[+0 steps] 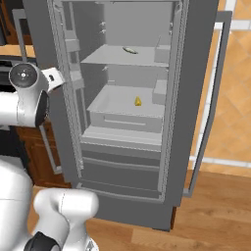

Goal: Grab a lemon wedge from the fridge and one ice cube from the ice bowl, and put them in the glass of lemonade.

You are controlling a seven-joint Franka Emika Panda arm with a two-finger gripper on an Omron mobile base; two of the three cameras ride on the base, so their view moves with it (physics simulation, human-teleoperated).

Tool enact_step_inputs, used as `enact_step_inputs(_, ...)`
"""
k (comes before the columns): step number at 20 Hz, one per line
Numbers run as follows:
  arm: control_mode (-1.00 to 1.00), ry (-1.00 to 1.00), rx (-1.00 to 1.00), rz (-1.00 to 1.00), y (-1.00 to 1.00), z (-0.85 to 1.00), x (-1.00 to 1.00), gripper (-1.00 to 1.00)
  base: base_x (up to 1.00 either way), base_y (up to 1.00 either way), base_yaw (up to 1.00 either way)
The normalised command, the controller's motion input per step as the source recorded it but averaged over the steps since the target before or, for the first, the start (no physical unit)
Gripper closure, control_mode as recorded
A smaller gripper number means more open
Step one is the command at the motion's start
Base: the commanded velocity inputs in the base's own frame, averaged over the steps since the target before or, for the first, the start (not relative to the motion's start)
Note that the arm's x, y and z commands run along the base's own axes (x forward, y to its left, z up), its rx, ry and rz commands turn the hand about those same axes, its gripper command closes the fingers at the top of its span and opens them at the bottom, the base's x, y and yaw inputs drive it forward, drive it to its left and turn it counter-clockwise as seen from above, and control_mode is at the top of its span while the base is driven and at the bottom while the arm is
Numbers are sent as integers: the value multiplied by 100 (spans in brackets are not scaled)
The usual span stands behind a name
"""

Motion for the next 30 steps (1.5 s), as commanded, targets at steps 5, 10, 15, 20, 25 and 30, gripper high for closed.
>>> enact_step_inputs(5, -100, 10, 11, -27, -97, -2, 43, 100, 0, 0, 0)
enact_step_inputs(10, -100, 8, 21, -5, -34, -31, 99, 100, 0, 0, 0)
enact_step_inputs(15, -100, 13, 13, 0, -5, -22, 100, -100, 0, 0, 0)
enact_step_inputs(20, -100, 7, 10, 3, -14, -1, 93, -100, 0, 0, 0)
enact_step_inputs(25, -100, 0, 28, 25, -4, 0, 54, -100, 0, 0, 0)
enact_step_inputs(30, -100, 1, 7, 28, 48, 3, -17, -100, 0, 0, 0)
